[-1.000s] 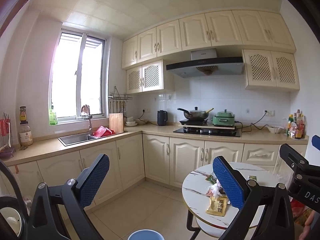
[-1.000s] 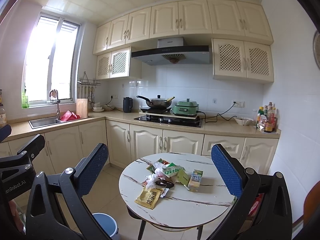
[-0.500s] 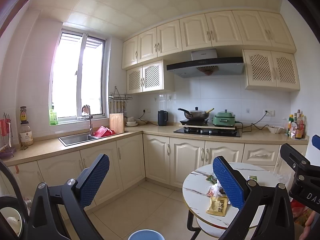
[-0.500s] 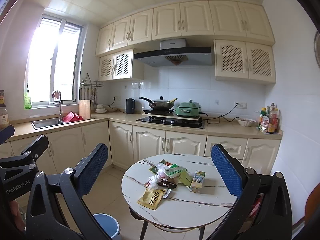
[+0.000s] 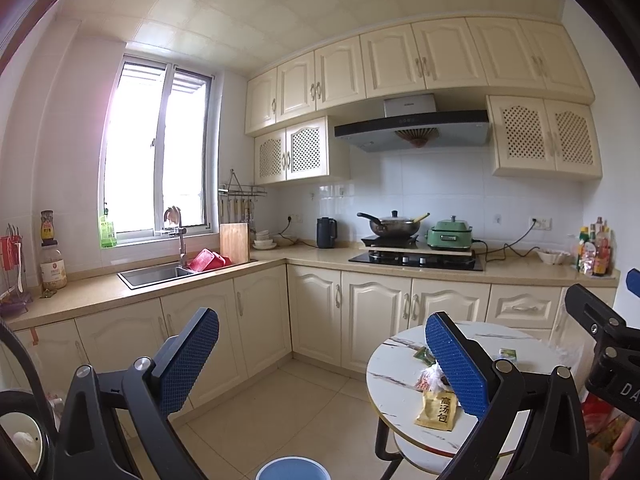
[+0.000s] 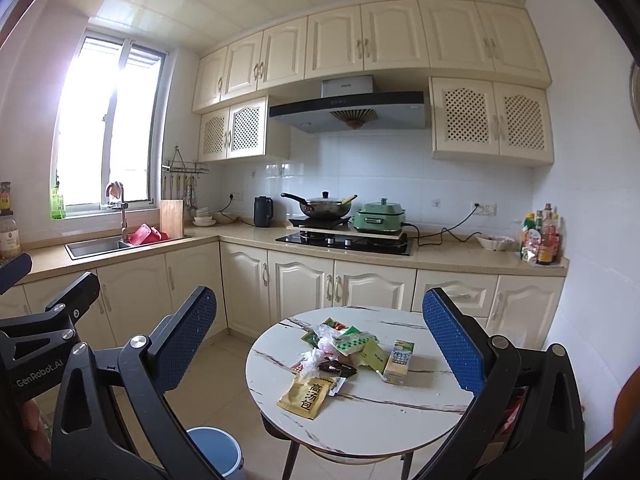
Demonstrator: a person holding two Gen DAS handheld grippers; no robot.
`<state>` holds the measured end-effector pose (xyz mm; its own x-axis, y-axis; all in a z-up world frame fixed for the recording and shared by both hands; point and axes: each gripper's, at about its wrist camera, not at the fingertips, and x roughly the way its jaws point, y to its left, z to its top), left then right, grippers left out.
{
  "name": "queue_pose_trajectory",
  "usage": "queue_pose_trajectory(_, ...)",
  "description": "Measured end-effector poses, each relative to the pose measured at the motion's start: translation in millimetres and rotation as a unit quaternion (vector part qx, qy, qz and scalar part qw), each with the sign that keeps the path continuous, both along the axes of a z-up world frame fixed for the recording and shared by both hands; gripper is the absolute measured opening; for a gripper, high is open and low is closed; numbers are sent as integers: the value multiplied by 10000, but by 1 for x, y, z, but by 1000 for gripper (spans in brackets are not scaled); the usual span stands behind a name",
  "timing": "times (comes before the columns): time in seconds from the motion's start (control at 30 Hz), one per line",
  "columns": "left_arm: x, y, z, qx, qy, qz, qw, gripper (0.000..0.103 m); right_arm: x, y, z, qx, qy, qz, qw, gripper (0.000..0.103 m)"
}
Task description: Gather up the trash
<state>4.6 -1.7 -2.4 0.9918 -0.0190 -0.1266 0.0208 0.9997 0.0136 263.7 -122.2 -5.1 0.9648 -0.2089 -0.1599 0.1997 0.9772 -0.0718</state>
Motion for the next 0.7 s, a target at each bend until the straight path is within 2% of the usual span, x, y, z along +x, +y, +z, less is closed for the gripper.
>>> queue_pose_trajectory(0.23,30,-11,-17,128,82,108,9998,102,16,-17,-11,79,51,-5,10000,103)
queue_pose_trajectory(0.43,77,-28,-38,70,472,217,9986,102,40,-52,-35,289,200,-150,9993,103)
queue_pose_trajectory(0.53,92,-33,-42,-31,508,176,9985,102,50,-71,-44,443,239,-165,9986,103)
queue_pose_trajectory(0.7,117,-45,-45,64,515,210,9984,102,67,-89,-56,533,295,-182,9980,103)
